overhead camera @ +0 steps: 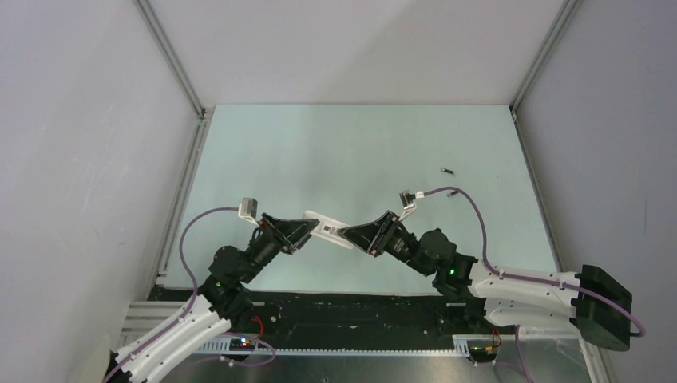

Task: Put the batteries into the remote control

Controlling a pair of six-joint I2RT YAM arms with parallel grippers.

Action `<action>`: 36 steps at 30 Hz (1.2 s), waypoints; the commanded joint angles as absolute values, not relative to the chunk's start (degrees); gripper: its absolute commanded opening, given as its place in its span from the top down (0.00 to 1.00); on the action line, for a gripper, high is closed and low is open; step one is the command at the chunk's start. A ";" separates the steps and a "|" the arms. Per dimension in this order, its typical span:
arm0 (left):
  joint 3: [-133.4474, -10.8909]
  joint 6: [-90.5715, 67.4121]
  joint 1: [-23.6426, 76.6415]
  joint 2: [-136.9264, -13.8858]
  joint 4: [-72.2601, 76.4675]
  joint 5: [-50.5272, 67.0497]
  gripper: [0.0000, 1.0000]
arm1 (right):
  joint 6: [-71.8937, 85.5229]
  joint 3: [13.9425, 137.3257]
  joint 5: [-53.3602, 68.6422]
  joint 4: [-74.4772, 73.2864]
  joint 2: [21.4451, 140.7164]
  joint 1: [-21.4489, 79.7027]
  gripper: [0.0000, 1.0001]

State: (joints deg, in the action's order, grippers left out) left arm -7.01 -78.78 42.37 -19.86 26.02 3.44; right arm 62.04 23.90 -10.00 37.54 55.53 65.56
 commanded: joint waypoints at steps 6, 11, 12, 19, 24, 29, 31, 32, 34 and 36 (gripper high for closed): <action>-10.41 -76.36 42.55 -20.48 27.44 5.85 0.61 | 63.06 24.08 -7.18 38.19 55.92 64.28 0.86; -10.74 -76.05 42.56 -20.96 27.49 6.14 0.60 | 64.02 24.08 -5.30 38.94 56.73 63.40 0.86; -10.79 -76.01 42.59 -20.98 27.50 6.06 0.60 | 64.05 24.08 -4.93 39.02 56.99 63.38 0.86; -10.94 -75.91 42.61 -21.31 27.49 6.11 0.60 | 64.73 24.08 -3.91 40.00 57.84 63.01 0.86; -10.81 -75.89 42.59 -21.34 27.46 5.98 0.62 | 64.84 24.08 -3.45 39.98 57.90 62.81 0.86; -10.94 -75.87 42.61 -21.60 27.47 5.86 0.73 | 64.53 24.08 -3.94 38.24 56.94 62.75 0.85; -10.98 -75.93 42.57 -21.66 27.48 5.87 0.78 | 64.38 24.08 -4.34 37.47 56.42 62.74 0.83; -10.98 -75.89 42.55 -21.76 27.50 5.88 0.81 | 64.13 24.08 -4.45 36.94 56.29 62.69 0.81; -11.12 -75.94 42.58 -21.91 27.50 5.92 0.89 | 63.67 24.08 -4.81 35.96 55.61 62.70 0.71; -11.08 -76.05 42.57 -22.01 27.50 5.93 0.97 | 63.06 24.08 -5.22 34.59 54.81 62.75 0.58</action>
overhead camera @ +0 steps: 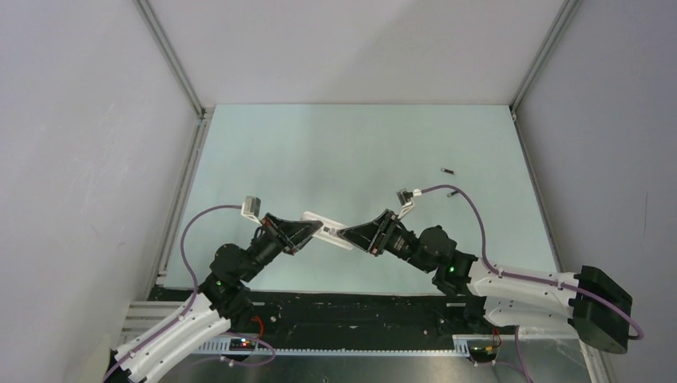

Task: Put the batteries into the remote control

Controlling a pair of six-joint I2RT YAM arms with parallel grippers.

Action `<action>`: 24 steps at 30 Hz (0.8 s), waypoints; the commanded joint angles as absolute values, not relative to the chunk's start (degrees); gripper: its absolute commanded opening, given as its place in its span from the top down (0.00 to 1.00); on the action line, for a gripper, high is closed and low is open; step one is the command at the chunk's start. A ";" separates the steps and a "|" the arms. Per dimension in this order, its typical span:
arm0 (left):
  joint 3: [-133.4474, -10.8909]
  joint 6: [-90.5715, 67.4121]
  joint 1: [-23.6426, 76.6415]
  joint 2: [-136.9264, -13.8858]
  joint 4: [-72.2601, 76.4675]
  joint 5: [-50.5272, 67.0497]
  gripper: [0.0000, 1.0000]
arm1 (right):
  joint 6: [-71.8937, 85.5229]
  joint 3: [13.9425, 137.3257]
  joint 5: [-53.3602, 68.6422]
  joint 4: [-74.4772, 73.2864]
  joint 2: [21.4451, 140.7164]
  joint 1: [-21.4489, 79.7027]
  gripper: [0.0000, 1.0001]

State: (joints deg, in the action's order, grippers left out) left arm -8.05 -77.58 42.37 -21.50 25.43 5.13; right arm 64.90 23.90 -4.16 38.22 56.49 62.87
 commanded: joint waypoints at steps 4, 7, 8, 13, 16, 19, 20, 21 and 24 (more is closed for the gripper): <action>-11.09 -76.22 42.57 -22.13 27.50 5.82 1.00 | 60.88 24.08 -6.13 31.44 52.32 63.09 0.41; -11.05 -76.12 42.58 -22.15 27.44 5.71 1.00 | 58.64 24.06 -7.41 29.43 49.40 63.74 0.38; -11.06 -76.03 42.59 -22.15 27.48 5.56 1.00 | 58.37 24.08 -7.79 28.12 48.87 64.10 0.36; -10.66 -75.89 42.58 -22.04 27.45 5.18 1.00 | 58.29 24.08 -10.88 23.30 45.30 65.17 0.31; -10.80 -75.40 42.55 -21.99 27.45 4.95 1.00 | 59.51 24.08 -12.88 20.93 44.51 65.62 0.38; -10.85 -75.12 42.56 -21.97 27.43 4.82 1.00 | 60.33 24.08 -14.20 18.74 44.55 66.50 0.48; -10.83 -75.01 42.54 -21.97 27.42 4.72 1.00 | 60.46 24.08 -14.73 18.51 44.67 66.74 0.50; -10.88 -74.99 42.56 -21.97 27.47 4.72 1.00 | 60.42 24.08 -14.97 18.38 44.75 67.18 0.53; -10.76 -74.66 42.60 -21.93 27.45 4.68 1.00 | 60.14 24.08 -15.75 18.71 45.06 67.91 0.55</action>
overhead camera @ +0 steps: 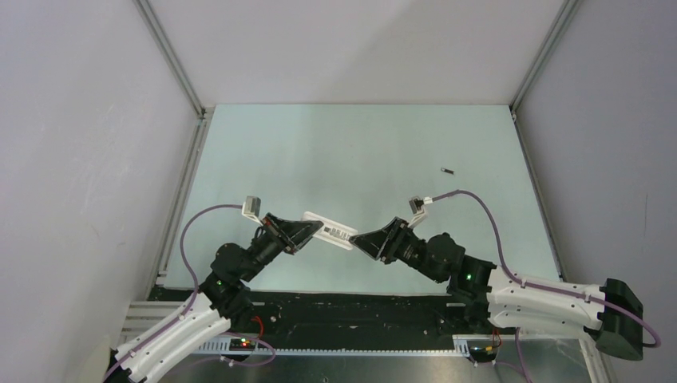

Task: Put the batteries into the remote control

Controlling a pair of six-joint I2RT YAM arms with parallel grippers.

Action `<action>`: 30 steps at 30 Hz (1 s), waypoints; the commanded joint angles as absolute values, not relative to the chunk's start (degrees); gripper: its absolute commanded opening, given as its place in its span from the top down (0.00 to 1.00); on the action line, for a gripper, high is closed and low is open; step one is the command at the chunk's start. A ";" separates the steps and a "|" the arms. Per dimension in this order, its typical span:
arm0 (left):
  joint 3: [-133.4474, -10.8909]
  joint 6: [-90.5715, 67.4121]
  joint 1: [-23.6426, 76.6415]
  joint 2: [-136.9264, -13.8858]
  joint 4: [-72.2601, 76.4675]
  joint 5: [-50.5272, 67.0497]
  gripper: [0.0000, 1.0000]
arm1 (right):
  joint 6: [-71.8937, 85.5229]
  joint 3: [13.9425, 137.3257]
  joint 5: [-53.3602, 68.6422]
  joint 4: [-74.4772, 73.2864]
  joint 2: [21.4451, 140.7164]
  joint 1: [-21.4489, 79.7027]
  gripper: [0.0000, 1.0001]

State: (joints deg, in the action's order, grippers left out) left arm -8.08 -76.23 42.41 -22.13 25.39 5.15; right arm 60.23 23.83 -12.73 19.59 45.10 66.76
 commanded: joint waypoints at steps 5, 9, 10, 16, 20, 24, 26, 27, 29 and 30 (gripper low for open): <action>-10.74 -74.14 42.56 -21.66 27.47 4.59 1.00 | 60.12 24.08 -16.40 19.11 44.99 68.56 0.60; -10.84 -73.82 42.57 -21.43 27.46 4.50 1.00 | 60.08 24.13 -17.60 18.44 44.94 69.08 0.62; -10.95 -73.74 42.55 -21.40 27.50 4.55 1.00 | 60.08 24.24 -17.94 17.73 44.92 69.23 0.62; -11.25 -73.22 42.59 -21.35 27.44 4.76 1.00 | 59.53 26.69 -21.26 13.65 45.68 70.25 0.64; -11.24 -73.13 42.55 -21.36 27.45 4.97 1.00 | 59.59 27.82 -22.53 12.52 46.86 70.39 0.64; -11.21 -72.96 42.61 -21.34 27.43 4.91 1.00 | 59.89 28.12 -22.63 12.88 47.83 70.31 0.63; -11.27 -72.94 42.57 -21.31 27.49 4.94 1.00 | 60.10 28.12 -22.60 12.99 48.14 70.29 0.63; -11.32 -72.90 42.55 -21.43 27.46 4.95 1.00 | 60.22 28.12 -22.68 13.00 48.20 70.24 0.63; -11.52 -72.81 42.57 -21.51 27.48 4.93 1.00 | 60.42 28.20 -22.74 12.82 48.43 70.30 0.63; -11.61 -72.67 42.61 -21.57 27.50 4.92 1.00 | 60.50 28.25 -22.82 12.69 48.49 70.31 0.63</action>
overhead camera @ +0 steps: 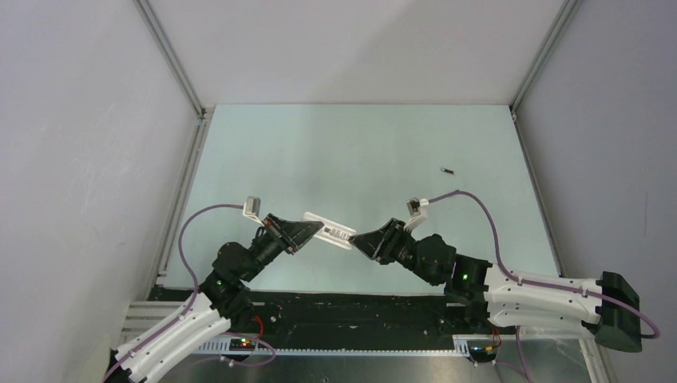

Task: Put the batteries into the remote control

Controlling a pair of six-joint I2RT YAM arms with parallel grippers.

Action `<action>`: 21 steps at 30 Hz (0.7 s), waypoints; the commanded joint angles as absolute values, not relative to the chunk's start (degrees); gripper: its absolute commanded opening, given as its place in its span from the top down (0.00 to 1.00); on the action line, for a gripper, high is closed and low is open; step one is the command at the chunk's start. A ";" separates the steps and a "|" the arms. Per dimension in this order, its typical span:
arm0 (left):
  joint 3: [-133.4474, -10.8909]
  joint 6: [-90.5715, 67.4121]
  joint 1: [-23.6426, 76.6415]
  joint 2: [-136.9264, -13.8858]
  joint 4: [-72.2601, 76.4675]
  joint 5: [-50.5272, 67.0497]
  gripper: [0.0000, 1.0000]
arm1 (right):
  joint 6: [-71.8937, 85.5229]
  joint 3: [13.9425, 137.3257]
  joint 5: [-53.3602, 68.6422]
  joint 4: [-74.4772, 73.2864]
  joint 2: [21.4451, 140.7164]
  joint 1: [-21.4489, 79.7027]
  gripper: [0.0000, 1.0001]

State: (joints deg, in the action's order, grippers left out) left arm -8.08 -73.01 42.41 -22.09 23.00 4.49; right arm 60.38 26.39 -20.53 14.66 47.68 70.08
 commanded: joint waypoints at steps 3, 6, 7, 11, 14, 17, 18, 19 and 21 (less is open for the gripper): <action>-11.81 -72.49 42.58 -21.78 27.47 4.96 1.00 | 60.75 28.37 -23.01 11.94 48.60 70.24 0.64; -12.00 -72.28 42.55 -22.14 27.48 4.91 1.00 | 60.87 28.65 -23.33 11.25 48.65 70.28 0.65; -12.19 -72.26 42.54 -22.37 27.45 4.96 1.00 | 60.84 28.83 -23.36 11.01 48.77 70.30 0.65; -12.58 -71.98 42.58 -22.85 27.50 5.05 1.00 | 60.42 29.98 -23.72 9.52 49.41 70.26 0.64; -12.64 -71.91 42.56 -23.02 27.48 5.04 1.00 | 59.93 30.84 -23.89 8.68 50.24 70.29 0.61; -12.61 -72.00 42.55 -23.03 27.43 4.99 1.00 | 59.72 31.46 -23.80 8.86 51.24 70.31 0.59; -12.54 -71.99 42.56 -23.03 27.42 4.94 1.00 | 59.65 31.53 -23.77 9.03 51.55 70.29 0.58; -12.51 -72.01 42.55 -23.03 27.42 4.93 1.00 | 59.61 31.54 -23.70 9.13 51.70 70.28 0.58; -12.52 -72.04 42.57 -23.03 27.48 4.90 1.00 | 59.61 31.60 -23.57 9.48 51.96 70.24 0.58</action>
State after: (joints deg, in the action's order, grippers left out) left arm -8.93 -71.48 42.30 -23.27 22.50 3.03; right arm 60.66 29.74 -22.59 10.85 50.65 70.06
